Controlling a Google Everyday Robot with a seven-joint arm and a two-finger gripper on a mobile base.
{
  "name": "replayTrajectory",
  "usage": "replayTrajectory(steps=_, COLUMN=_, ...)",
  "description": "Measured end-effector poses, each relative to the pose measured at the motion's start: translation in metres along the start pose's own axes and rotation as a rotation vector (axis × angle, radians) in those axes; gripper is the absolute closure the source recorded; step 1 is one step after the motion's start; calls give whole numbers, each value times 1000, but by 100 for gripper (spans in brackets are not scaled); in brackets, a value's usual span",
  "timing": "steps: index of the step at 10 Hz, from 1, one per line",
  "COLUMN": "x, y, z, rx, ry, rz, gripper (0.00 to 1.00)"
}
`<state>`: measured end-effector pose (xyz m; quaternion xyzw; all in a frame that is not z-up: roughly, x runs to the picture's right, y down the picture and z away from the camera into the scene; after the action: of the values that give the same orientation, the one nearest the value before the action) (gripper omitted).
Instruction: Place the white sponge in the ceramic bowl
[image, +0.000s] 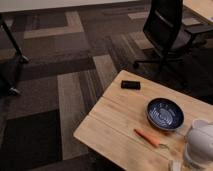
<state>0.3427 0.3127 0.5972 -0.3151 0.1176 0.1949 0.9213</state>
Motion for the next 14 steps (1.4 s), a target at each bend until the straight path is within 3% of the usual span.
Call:
replayTrajectory(steps=3, x=7, y=8, z=12, rx=7, ry=-49, rz=-217, gripper=35)
replayTrajectory(steps=6, x=20, y=9, z=30, rx=-6, ry=-48, rz=-369, gripper=35)
replayTrajectory(steps=8, x=21, y=10, z=39, rx=-6, ry=-53, rz=-418, gripper=35)
replayTrajectory(steps=14, x=23, y=17, z=59, rx=7, ry=-50, rz=-446, gripper=35)
